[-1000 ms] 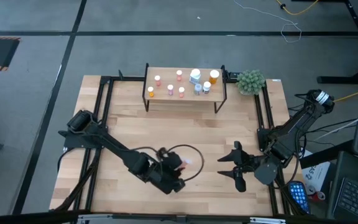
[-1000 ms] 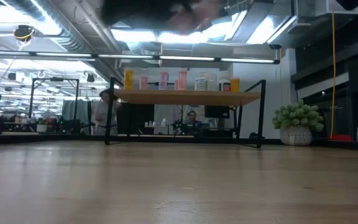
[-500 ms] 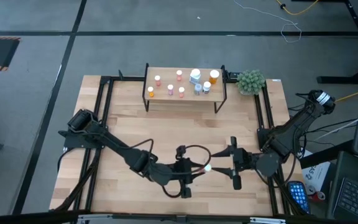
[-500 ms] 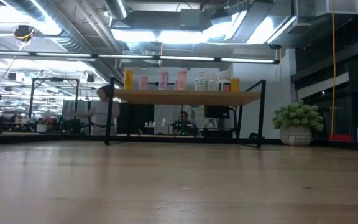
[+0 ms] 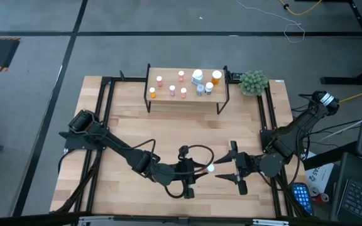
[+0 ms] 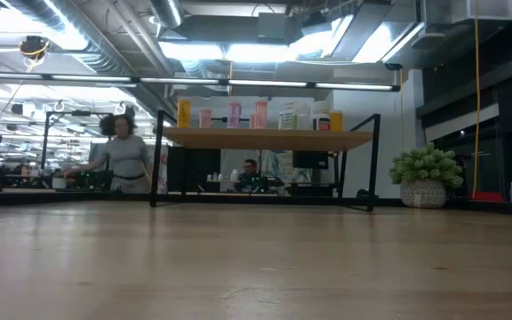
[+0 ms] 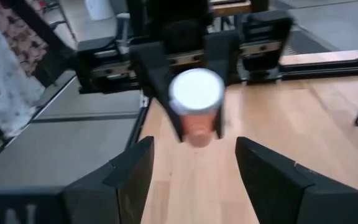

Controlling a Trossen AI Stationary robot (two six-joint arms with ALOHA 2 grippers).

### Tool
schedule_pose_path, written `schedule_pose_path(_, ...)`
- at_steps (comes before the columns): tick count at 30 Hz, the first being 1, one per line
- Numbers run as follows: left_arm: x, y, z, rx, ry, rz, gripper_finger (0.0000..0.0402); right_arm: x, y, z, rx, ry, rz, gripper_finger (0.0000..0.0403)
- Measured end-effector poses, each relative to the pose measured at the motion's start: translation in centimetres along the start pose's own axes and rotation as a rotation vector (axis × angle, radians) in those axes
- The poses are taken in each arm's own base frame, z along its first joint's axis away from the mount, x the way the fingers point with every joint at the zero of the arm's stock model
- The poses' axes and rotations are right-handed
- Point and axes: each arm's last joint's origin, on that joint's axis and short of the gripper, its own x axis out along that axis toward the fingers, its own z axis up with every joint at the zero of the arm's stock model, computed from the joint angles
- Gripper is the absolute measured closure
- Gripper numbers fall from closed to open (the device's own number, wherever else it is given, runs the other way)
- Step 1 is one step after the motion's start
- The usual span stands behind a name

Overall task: Pick and place medicine bottles onto shelf by color
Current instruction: Put the small light orange pill bottle on the shelf

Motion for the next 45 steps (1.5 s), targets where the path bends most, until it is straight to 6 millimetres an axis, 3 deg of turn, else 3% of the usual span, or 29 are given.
schedule_pose_path(15, 0.0, -0.1, 0.0, -0.051, 0.008, -0.038, 0.0311, 0.1, 0.0, 0.3, 0.002, -0.014, 0.044, 0.0173)
schedule_pose_path(26, 0.0, 0.0, 0.0, -0.056, 0.008, -0.035, 0.0311, 2.5, -0.6, 0.0, -0.001, -0.013, 0.047, 0.0173)
schedule_pose_path(45, 0.0, -0.1, -0.2, -0.055, 0.018, -0.035, 0.0311, 2.4, -0.4, 0.7, -0.012, -0.075, 0.074, 0.0173)
